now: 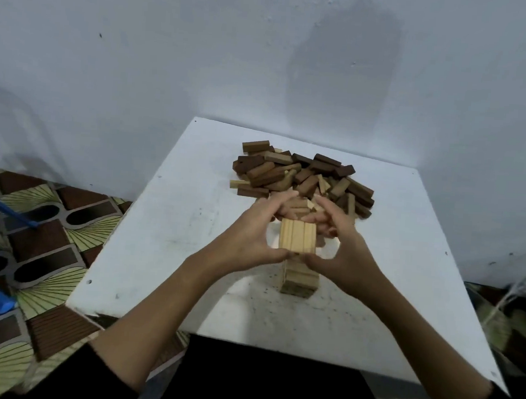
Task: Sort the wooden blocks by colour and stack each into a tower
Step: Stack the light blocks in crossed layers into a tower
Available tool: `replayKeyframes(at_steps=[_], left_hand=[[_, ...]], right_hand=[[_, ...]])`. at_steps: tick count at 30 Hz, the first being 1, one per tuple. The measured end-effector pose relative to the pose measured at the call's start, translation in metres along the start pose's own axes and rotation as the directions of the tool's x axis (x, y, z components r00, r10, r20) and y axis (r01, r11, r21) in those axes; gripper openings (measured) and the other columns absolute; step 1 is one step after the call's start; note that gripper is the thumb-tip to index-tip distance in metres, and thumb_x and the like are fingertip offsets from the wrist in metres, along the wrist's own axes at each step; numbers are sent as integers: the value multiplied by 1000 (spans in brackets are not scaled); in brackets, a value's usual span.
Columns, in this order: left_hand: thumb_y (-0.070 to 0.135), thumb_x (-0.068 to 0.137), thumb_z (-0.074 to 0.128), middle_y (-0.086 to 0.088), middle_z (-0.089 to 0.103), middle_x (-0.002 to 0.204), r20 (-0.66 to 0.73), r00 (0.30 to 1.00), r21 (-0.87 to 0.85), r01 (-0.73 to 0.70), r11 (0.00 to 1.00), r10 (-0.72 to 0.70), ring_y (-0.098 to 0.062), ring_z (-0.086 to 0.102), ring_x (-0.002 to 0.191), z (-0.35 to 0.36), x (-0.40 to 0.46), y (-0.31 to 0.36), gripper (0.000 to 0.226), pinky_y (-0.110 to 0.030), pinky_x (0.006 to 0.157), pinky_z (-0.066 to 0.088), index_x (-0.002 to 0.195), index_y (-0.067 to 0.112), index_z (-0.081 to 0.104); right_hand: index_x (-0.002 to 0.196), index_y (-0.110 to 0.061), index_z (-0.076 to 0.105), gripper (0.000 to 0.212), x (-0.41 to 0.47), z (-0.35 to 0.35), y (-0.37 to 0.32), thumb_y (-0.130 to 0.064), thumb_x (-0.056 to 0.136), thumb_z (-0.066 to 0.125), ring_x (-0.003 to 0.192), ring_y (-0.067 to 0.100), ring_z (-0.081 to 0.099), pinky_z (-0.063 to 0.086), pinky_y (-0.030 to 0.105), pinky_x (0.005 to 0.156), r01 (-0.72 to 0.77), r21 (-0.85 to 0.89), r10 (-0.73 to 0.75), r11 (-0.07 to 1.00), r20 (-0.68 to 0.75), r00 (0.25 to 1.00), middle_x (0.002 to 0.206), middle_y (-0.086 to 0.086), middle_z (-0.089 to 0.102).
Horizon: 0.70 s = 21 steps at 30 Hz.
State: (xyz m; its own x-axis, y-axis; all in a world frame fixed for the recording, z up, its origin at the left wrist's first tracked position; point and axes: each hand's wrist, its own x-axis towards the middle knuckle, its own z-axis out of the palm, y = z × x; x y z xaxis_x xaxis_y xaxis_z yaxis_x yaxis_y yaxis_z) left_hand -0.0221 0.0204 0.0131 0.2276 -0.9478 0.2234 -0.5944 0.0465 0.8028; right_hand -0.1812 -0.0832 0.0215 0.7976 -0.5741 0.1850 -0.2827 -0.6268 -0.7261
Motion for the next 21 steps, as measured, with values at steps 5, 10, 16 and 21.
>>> replayKeyframes(at_steps=[5, 10, 16, 21], left_hand=[[22, 72, 82, 14, 54, 110, 64, 998, -17, 18, 1000, -17, -1, 47, 104, 22, -1, -2, 88, -8, 86, 36, 142, 31, 30], [27, 71, 82, 6, 55, 118, 95, 995, 43, 32, 999, -35, -8, 47, 109, 33, -5, -9, 90, -5, 84, 34, 145, 25, 30], [25, 70, 83, 1, 55, 123, 106, 992, 72, 64, 995, -72, -9, 48, 111, 39, -6, -14, 91, -1, 83, 32, 145, 24, 31], [24, 70, 83, -1, 50, 131, 124, 986, 71, 100, 992, -109, -7, 46, 115, 41, -9, -17, 93, -2, 85, 33, 146, 26, 29]], right_hand=[[138, -28, 30, 87, -18, 0, 19, -14, 69, 82, 120, 13, 43, 30, 11, 91, -57, 9, 57, 998, 7, 998, 119, -16, 50], [143, -20, 30, 91, -25, 5, 29, -22, 70, 83, 121, 8, 37, 34, 23, 96, -96, 1, 96, 995, 40, 995, 124, -20, 42], [142, -22, 32, 87, -28, 8, 35, -19, 71, 82, 109, -4, 38, 35, 28, 99, -75, 24, 74, 997, 58, 996, 105, -44, 37], [144, -22, 29, 89, -30, 6, 36, -18, 71, 81, 117, 3, 34, 33, 28, 102, -73, 47, 69, 996, 69, 995, 105, -50, 33]])
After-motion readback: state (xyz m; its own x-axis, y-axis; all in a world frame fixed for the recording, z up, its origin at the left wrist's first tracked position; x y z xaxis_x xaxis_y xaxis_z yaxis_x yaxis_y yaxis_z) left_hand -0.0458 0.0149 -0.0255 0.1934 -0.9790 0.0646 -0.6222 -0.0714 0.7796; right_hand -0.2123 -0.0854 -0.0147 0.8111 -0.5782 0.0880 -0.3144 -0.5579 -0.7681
